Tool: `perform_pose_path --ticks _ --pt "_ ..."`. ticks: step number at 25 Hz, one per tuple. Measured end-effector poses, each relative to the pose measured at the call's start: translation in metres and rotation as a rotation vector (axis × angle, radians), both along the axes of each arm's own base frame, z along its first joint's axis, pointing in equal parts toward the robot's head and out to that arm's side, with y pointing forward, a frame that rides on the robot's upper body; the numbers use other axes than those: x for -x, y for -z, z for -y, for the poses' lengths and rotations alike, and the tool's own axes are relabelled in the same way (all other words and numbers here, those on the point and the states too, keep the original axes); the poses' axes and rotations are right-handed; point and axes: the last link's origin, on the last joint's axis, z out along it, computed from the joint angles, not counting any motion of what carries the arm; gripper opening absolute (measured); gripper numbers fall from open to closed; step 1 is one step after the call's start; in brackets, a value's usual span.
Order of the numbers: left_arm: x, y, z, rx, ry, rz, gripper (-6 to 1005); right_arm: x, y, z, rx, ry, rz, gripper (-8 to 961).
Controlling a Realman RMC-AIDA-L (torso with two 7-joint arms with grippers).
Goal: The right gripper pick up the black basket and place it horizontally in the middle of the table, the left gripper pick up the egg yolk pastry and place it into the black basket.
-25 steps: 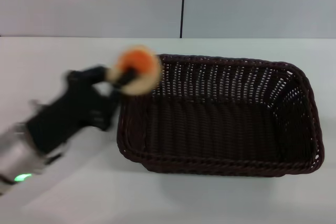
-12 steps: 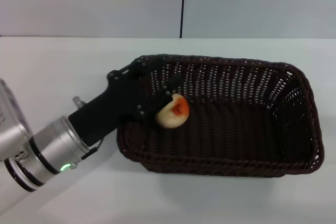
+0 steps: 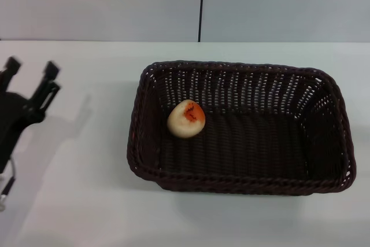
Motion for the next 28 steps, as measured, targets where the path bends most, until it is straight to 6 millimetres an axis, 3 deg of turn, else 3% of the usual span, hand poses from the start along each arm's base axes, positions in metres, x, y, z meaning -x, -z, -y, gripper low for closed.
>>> perform_pose_path --ticks 2,10,22,28 --pt "0.006 -0.004 0.005 -0.010 -0.021 -0.004 818 0.001 0.006 0.000 0.009 0.003 -0.023 759" --pt "0.019 -0.007 0.012 -0.003 -0.066 -0.050 818 0.001 0.021 -0.003 0.021 0.043 -0.113 759" --pt "0.013 -0.002 0.009 0.013 -0.042 -0.045 818 0.014 0.024 -0.026 -0.028 0.055 0.012 760" --pt "0.014 -0.002 0.010 0.010 -0.048 -0.043 818 0.011 0.019 -0.021 -0.059 0.062 -0.019 760"
